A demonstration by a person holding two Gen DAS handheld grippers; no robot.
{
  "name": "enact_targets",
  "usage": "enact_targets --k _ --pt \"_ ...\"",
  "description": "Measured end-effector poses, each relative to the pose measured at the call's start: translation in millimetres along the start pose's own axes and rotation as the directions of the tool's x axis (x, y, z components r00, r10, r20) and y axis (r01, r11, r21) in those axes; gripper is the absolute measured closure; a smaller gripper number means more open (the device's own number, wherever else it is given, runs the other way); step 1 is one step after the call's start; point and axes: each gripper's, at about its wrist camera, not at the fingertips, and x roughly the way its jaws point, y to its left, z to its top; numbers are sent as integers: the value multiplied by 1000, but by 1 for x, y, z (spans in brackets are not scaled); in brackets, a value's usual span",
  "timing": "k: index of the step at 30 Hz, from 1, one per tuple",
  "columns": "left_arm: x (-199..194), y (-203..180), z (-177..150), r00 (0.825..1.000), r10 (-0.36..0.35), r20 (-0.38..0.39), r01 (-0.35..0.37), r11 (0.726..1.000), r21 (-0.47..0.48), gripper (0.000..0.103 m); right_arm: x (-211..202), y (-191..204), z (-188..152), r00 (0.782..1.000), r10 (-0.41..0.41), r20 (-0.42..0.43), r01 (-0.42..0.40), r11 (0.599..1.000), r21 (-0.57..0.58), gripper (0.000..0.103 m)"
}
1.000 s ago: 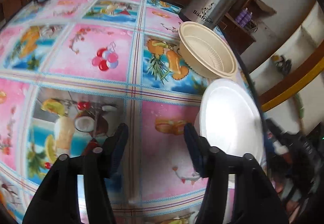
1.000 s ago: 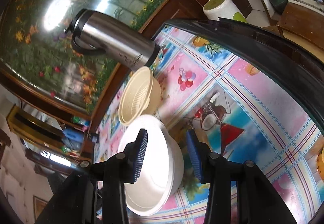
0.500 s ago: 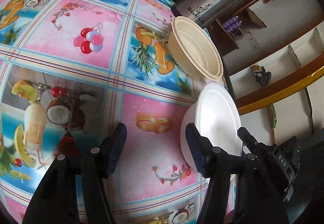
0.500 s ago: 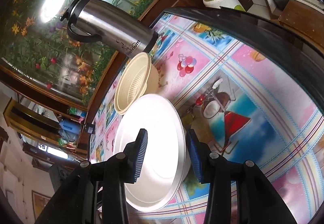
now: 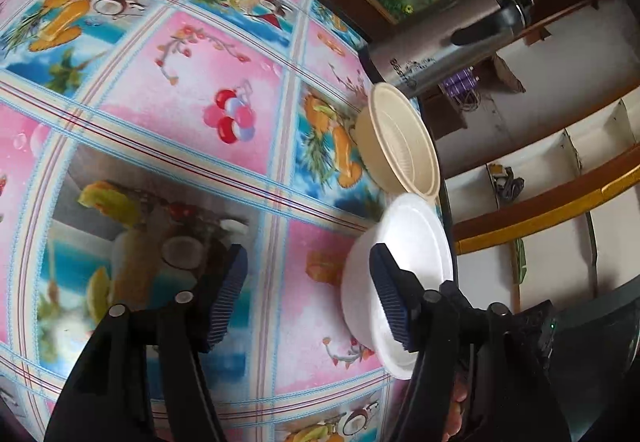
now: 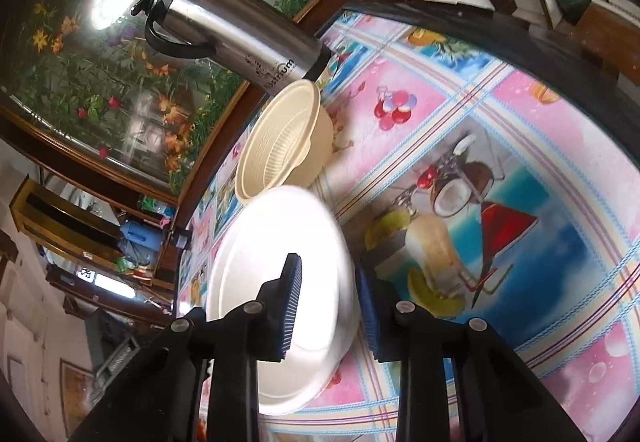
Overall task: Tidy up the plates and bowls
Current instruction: 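Lift the white foam bowl and carry it toward the plate stack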
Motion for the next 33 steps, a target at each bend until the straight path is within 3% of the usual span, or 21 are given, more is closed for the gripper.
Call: enact_targets --k 8,14,20,25,29,31,33 --pt "4 -2 -2 999 -37 -28 37 999 7 40 8 15 -7 1000 7 -17 -8 997 -80 75" --pt "6 0 -1 998 -53 -42 53 999 -6 40 17 39 -20 1000 -2 -18 -1 977 -213 76" --pt "0 -3 -2 999 32 -11 -32 999 28 40 25 56 -35 999 6 -54 -22 955 -296 75" --pt "-9 3 1 996 90 24 -91 995 35 40 13 43 -25 1000 21 -21 -25 974 -226 73" --pt "-13 3 1 996 84 28 -85 995 42 41 17 34 -21 996 64 -69 -75 983 -168 72" --pt "-13 2 0 997 77 25 -78 995 56 60 19 35 -22 995 64 -78 -76 982 -172 72" --pt "-11 2 0 998 60 12 -60 997 55 69 17 37 -23 995 70 -71 -82 981 -177 73"
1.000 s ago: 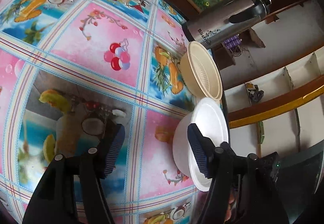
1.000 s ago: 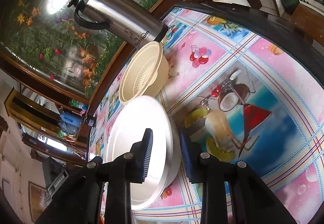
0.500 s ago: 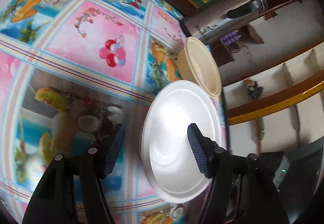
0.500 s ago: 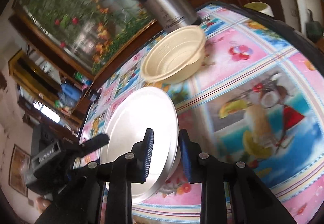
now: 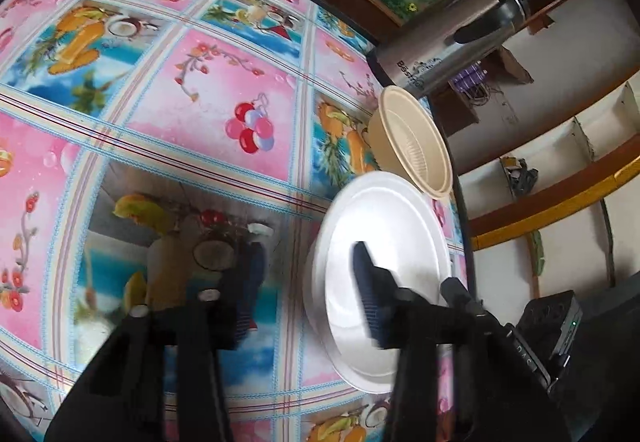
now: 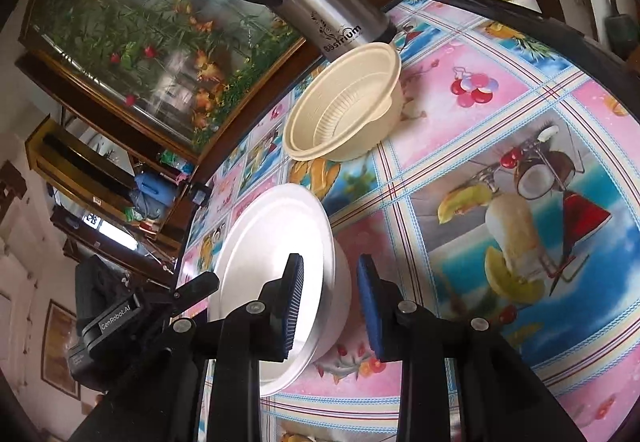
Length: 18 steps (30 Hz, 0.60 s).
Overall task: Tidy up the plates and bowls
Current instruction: 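Lift the white foam bowl and carry it toward the plate stack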
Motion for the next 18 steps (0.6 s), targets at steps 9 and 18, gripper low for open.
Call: enact_targets --k 9,18 --pt "-2 -2 -1 1000 2 16 -3 1000 14 99 -5 2 1 1000 -5 29 5 1000 0 73" --pt "-2 -4 -1 1000 -18 8 18 1000 22 100 7 3 -3 1000 -19 1 19 1000 -19 95"
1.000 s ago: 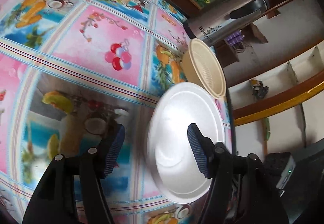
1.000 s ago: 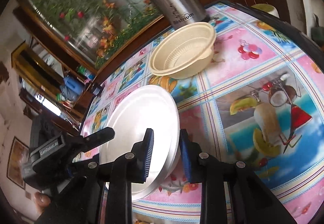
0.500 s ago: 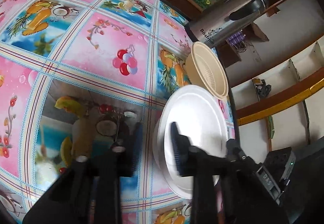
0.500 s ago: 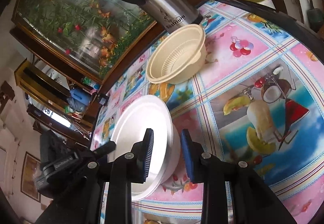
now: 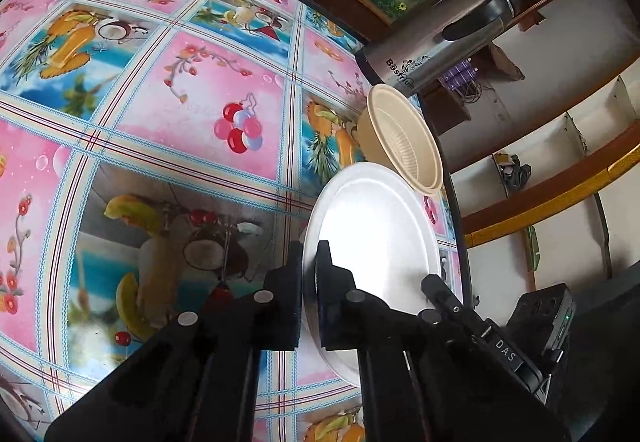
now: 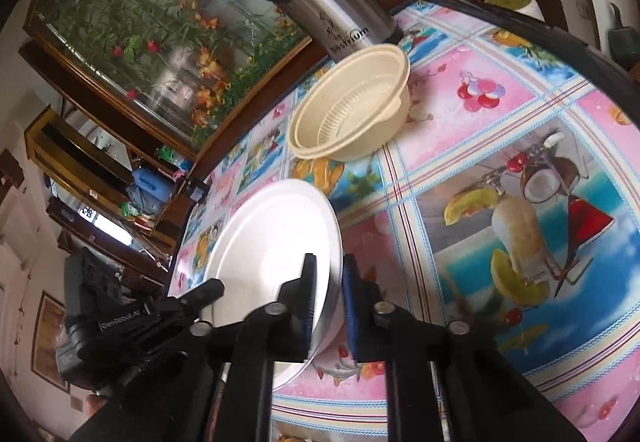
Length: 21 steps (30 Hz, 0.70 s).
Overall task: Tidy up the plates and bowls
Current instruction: 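Lift the white foam bowl and carry it toward the plate stack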
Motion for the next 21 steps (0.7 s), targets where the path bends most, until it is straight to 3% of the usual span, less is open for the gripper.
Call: enact_targets --k 13,21 --pt "1 -2 -4 1000 18 6 -18 1000 21 100 -4 2 -8 998 -21 60 21 1000 8 95" --pt "-13 4 -13 1000 28 10 -28 999 25 100 -7 1 -17 998 3 65 -7 998 55 97"
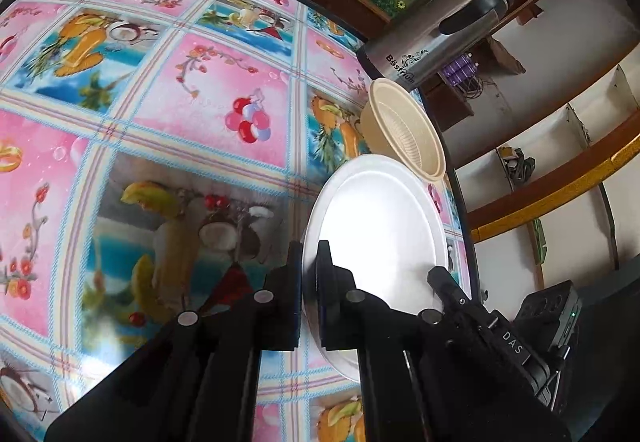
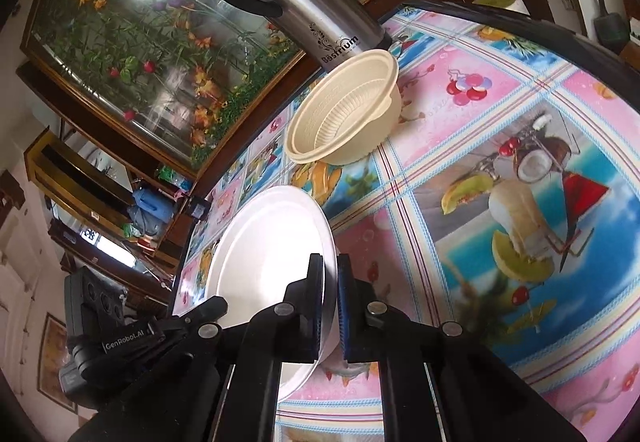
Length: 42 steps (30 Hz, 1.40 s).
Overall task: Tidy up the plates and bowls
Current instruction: 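Lift the white foam bowl and carry it toward the plate stack, then lower the white foam bowl onto the beige bowl on the stack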
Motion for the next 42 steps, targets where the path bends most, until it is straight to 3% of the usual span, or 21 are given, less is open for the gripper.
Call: enact_targets --k 16,26,34,42 --pt "-57 12 -49 993 112 29 -114 990 81 99 -23 17 -57 999 46 -27 -45 999 25 97" --pt "-97 23 -84 984 167 68 -173 980 98 99 -42 37 -97 995 83 -58 -84 996 -20 97" --pt "-131 39 -104 983 161 85 -169 982 84 98 -52 56 -120 992 97 -83 -102 993 -53 97" --pt "-201 54 -114 967 144 208 -161 985 67 98 -57 110 -138 984 146 -101 -159 978 -132 97"
